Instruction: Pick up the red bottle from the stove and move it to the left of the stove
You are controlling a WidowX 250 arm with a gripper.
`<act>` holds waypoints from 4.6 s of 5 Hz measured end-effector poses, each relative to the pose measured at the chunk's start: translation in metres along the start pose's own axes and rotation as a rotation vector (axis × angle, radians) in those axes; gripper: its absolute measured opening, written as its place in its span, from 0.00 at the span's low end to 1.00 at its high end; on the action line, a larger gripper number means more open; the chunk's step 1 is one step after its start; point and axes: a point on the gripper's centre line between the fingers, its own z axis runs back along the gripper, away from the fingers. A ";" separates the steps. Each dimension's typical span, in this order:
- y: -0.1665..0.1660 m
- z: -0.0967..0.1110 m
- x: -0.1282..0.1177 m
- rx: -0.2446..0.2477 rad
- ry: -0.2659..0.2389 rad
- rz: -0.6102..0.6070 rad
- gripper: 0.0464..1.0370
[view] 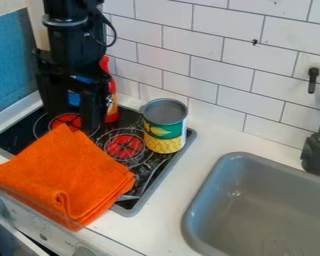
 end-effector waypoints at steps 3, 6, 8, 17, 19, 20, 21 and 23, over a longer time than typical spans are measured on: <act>0.017 0.017 0.042 -0.031 -0.071 -0.035 0.96; 0.057 0.019 0.102 -0.001 -0.130 -0.002 0.96; 0.070 0.014 0.128 0.002 -0.123 0.018 0.96; 0.070 0.018 0.113 -0.042 -0.052 0.073 0.31; 0.103 0.062 0.069 0.033 -0.051 0.157 0.31; 0.128 0.051 0.045 0.086 0.007 0.239 0.31; 0.149 0.031 0.023 0.139 0.078 0.283 0.31; 0.171 0.010 -0.007 0.091 0.111 0.328 0.31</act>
